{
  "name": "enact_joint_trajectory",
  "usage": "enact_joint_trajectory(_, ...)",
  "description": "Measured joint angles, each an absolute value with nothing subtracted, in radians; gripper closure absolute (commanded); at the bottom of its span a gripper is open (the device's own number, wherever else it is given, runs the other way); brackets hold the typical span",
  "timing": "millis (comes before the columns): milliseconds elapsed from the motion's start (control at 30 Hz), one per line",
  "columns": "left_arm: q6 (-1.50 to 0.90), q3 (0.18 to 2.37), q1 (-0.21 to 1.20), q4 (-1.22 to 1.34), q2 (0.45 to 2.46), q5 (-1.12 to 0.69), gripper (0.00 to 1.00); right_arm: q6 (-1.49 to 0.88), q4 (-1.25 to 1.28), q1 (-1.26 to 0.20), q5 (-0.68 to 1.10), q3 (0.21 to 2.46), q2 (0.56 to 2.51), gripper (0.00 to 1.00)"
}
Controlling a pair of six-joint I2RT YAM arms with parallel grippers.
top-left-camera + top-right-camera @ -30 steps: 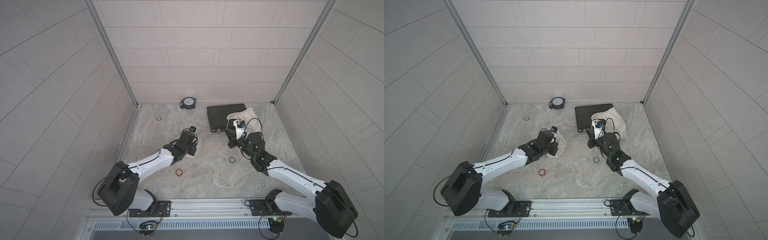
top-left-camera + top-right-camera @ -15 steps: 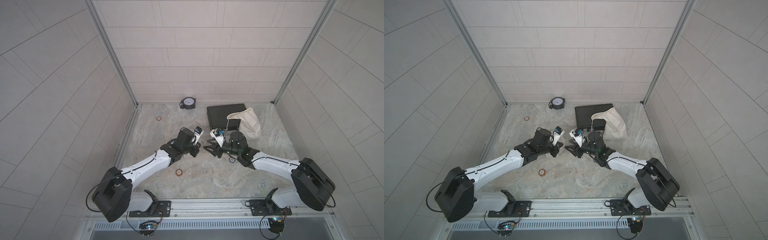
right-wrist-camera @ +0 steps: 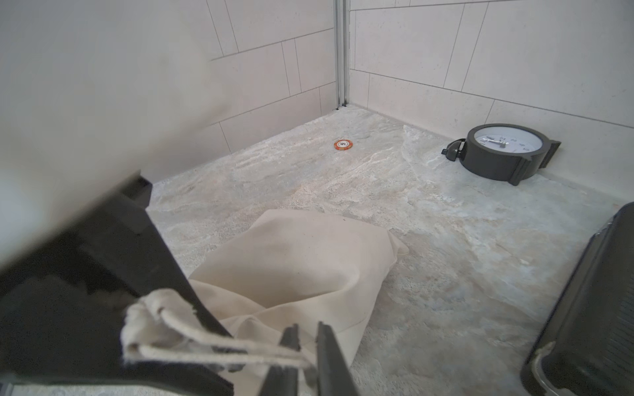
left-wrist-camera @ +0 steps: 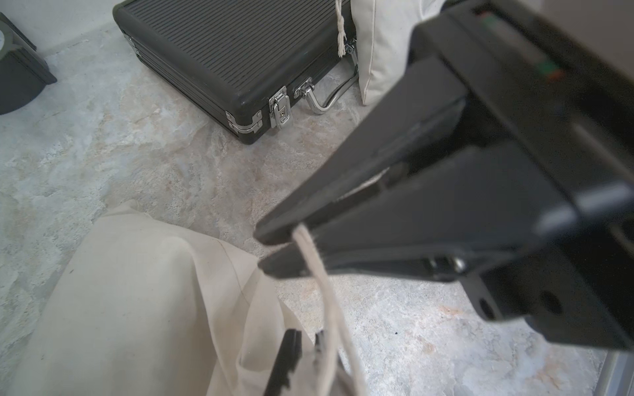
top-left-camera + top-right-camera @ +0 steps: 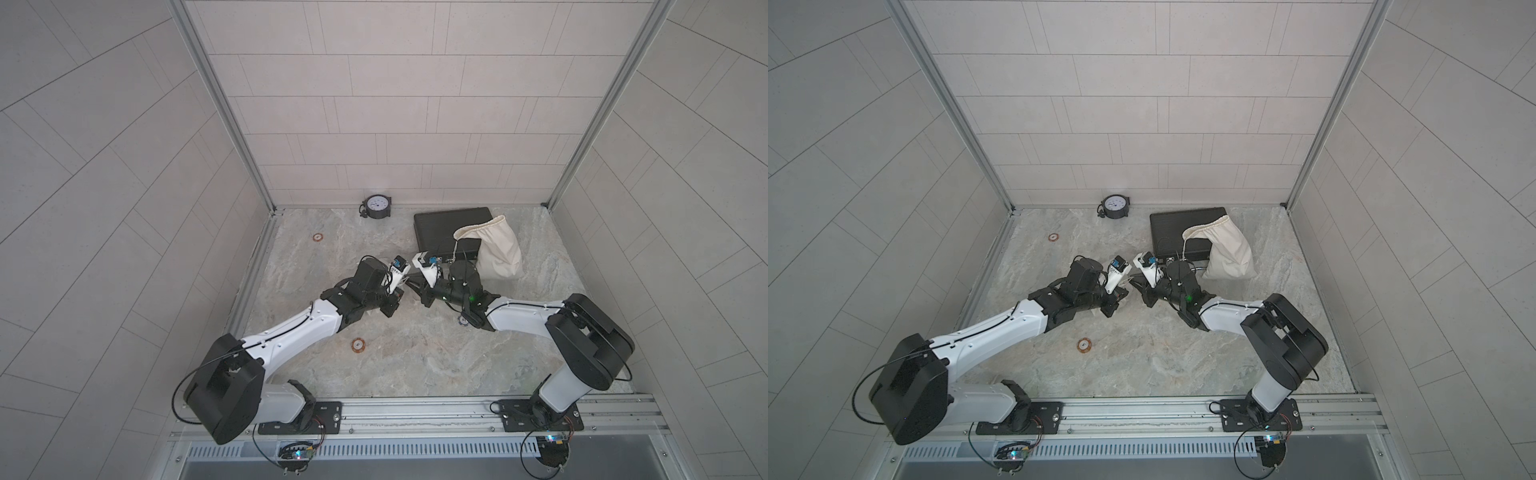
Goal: Close the soil bag
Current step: Frap the soil bag at the center of the board.
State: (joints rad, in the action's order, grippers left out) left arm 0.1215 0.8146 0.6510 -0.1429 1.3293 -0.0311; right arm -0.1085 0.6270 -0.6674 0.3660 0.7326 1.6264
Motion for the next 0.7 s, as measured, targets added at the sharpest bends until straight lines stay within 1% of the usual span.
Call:
enact_joint_trajectory(100, 0.12, 0.815, 0.651, -0.15, 1.329, -0.016, 0.86, -0.114, 0.653, -0.667, 0.336, 0.724, 1.615, 1.0)
enact_joint_trajectory(200, 0.095, 0.815, 0.651, -0.151, 1.329, 0.031, 0.79, -0.128, 0.658, -0.668, 0.26, 0.677, 1.542, 1.0)
enact_joint_trajectory(333, 0.026, 0.816, 0.665, -0.124, 1.329, 0.107, 0.79, -0.148, 0.609, -0.677, 0.148, 0.609, 1.378, 1.0)
enact_joint_trajectory(433, -0.046, 0.828, 0.675, -0.114, 1.333, 0.162, 0.78, -0.164, 0.541, -0.678, 0.074, 0.592, 1.295, 1.0)
enact_joint_trajectory(567, -0.138, 0.84, 0.676, -0.102, 1.364, 0.205, 0.81, -0.176, 0.461, -0.678, 0.011, 0.582, 1.239, 1.0)
enact_joint_trajectory(700, -0.19, 0.846, 0.676, -0.097, 1.412, 0.212, 0.81, -0.189, 0.412, -0.677, -0.032, 0.557, 1.204, 1.0)
